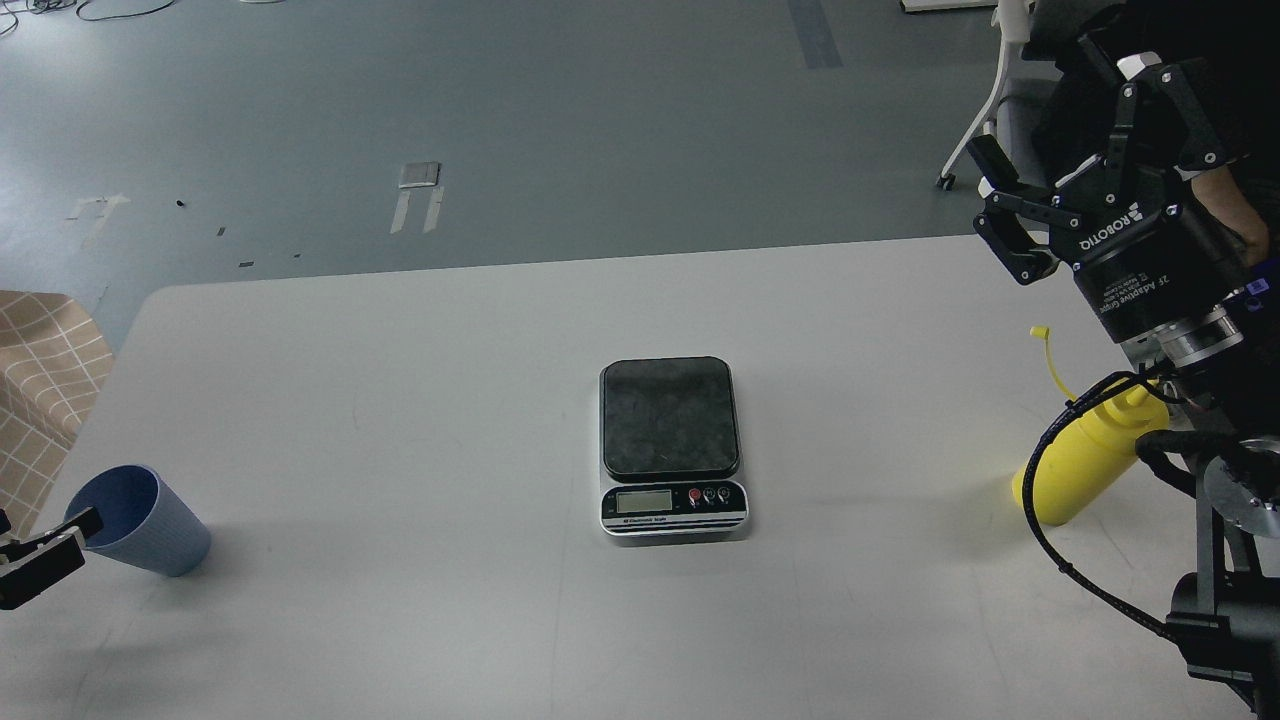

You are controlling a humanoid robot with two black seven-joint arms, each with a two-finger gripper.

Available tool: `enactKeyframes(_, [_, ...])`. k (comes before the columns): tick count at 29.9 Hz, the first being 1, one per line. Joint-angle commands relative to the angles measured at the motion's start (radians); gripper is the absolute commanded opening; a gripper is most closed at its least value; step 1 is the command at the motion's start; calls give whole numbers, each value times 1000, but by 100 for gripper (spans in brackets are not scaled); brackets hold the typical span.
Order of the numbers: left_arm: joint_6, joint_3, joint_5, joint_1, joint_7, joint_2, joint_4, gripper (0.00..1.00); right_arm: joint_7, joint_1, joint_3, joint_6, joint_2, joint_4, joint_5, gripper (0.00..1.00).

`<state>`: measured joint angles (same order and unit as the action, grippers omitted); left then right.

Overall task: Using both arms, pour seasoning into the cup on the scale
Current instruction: 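Close the left gripper around the blue cup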

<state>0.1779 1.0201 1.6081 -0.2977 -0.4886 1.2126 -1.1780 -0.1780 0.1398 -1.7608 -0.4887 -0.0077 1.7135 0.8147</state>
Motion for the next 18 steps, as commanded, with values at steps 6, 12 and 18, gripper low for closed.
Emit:
enactKeyframes(6, [0, 2, 9, 12, 0, -5, 9, 99, 2, 0, -3, 0, -1, 0, 1, 100])
enactKeyframes(12, [-1, 0, 32, 52, 0, -47, 17, 98, 0, 0, -5, 0, -9, -2, 0, 100])
enactKeyframes(18, [-8, 0, 65, 89, 0, -94, 38, 98, 0, 0, -5, 0, -9, -3, 1, 100])
